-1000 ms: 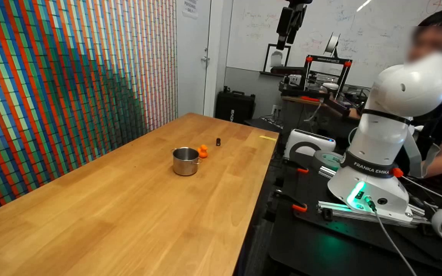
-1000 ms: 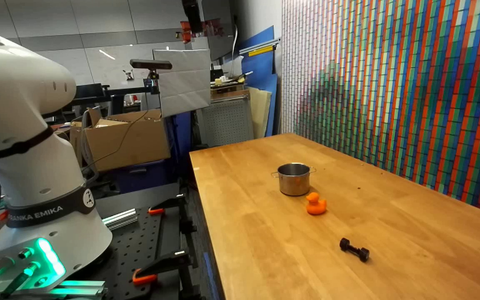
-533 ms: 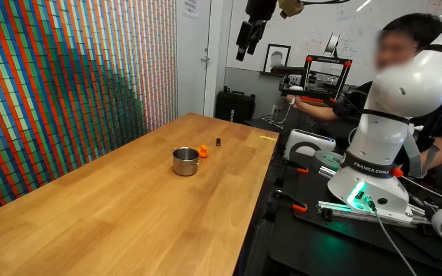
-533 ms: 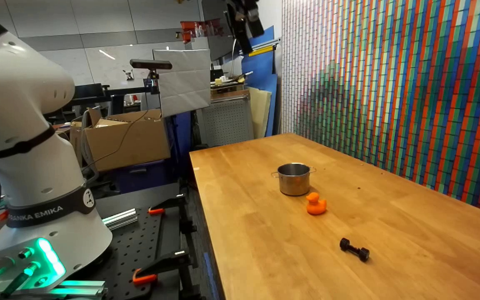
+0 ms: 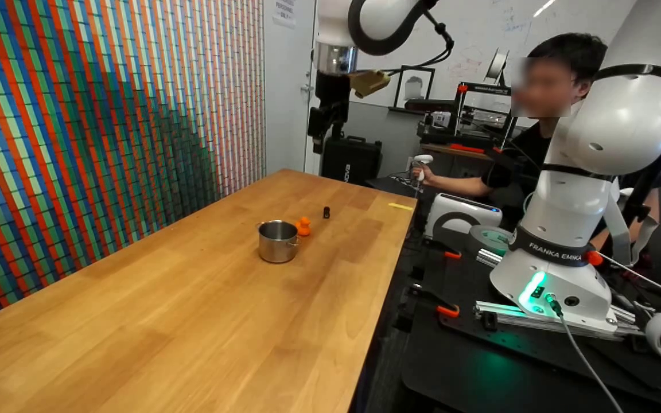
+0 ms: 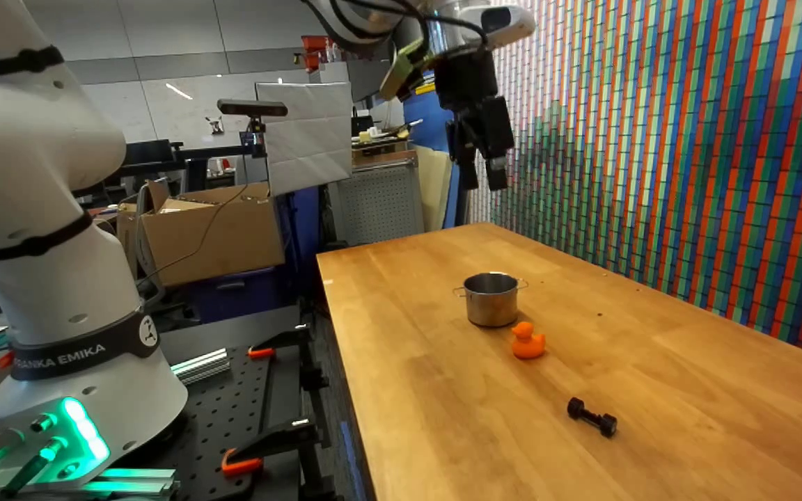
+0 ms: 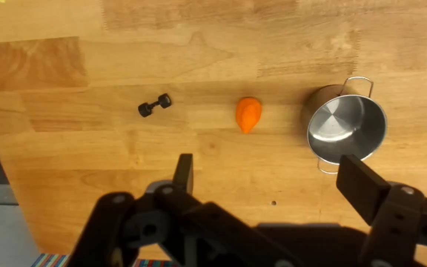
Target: Put the orange duck in the pot
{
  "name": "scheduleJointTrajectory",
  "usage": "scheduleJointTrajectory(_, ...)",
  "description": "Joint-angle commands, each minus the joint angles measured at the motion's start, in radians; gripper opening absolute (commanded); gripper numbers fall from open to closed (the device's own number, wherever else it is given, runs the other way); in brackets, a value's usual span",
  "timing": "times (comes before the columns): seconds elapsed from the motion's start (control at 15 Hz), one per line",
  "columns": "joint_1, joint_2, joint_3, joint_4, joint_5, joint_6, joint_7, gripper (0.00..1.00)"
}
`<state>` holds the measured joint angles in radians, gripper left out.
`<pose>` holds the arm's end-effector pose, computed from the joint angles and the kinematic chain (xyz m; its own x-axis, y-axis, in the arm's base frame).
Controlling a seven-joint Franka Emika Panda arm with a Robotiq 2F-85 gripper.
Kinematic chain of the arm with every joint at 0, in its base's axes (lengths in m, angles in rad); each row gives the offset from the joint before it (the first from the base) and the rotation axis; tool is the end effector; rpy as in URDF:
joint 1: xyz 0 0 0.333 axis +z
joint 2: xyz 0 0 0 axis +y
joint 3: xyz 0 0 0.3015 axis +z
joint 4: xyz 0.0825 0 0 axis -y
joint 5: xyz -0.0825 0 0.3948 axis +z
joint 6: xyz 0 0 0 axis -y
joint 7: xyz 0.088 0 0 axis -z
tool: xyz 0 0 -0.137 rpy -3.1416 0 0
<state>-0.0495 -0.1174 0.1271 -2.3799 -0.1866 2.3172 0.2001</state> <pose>0.4982 0.0305 0.3220 0.9973 0.0057 0.0732 -0.0051 -0.9893 0.1457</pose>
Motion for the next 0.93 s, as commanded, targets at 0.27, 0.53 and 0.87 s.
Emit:
scheduleJointTrajectory(0.27, 0.027, 0.261, -0.091, 0.088, -0.078, 0.084, 0.057, 1.0)
scheduleJointTrajectory(0.53, 0.049, 0.355, -0.139, 0.097, -0.139, 0.167, 0.105, 1.0)
scheduleJointTrajectory(0.87, 0.115, 0.473, -0.206, 0.134, -0.22, 0.285, 0.2, 1.0)
